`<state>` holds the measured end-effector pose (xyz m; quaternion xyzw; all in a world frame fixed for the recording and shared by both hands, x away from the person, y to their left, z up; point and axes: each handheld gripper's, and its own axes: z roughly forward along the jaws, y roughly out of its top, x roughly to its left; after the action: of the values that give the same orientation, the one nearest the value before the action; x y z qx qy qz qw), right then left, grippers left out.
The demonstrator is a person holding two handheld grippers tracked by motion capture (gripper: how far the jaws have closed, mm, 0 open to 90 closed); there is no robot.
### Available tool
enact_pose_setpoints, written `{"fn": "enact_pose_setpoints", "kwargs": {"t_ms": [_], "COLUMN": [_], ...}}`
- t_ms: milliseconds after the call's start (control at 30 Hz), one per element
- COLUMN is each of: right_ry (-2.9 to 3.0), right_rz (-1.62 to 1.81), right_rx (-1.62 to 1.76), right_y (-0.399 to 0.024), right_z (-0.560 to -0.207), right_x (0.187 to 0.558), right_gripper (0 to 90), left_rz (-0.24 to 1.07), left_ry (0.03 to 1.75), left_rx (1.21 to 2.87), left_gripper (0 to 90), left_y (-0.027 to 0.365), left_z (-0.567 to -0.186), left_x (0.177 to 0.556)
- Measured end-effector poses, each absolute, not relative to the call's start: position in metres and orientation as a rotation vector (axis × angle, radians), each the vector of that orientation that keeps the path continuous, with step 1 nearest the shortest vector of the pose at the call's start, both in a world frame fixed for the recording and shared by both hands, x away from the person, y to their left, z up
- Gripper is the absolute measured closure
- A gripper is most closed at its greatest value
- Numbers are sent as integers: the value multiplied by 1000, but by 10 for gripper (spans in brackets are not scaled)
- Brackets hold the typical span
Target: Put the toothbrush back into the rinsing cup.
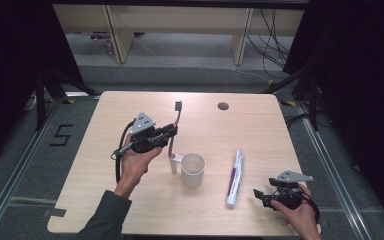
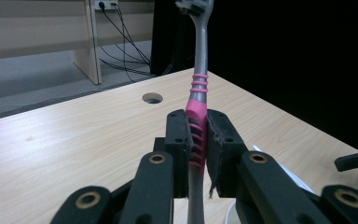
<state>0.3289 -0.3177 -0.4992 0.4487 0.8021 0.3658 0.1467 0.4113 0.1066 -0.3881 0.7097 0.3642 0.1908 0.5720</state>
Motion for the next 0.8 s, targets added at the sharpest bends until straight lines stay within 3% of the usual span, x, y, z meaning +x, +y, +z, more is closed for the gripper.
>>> {"fn": "enact_pose_setpoints", "kwargs": {"t_ms": [800], "right_ry": [2305], "right_rz": [1047], "right_rx": [1276], "right_y": [-318], "right_z": [-499], "right_x": [329], "right_gripper": [231], "left_rz": [439], "left_ry": [839], "left_rx": [1714], "left_gripper": [791], "left_y": [104], "left_z": [-412], "left_x": [410]}}
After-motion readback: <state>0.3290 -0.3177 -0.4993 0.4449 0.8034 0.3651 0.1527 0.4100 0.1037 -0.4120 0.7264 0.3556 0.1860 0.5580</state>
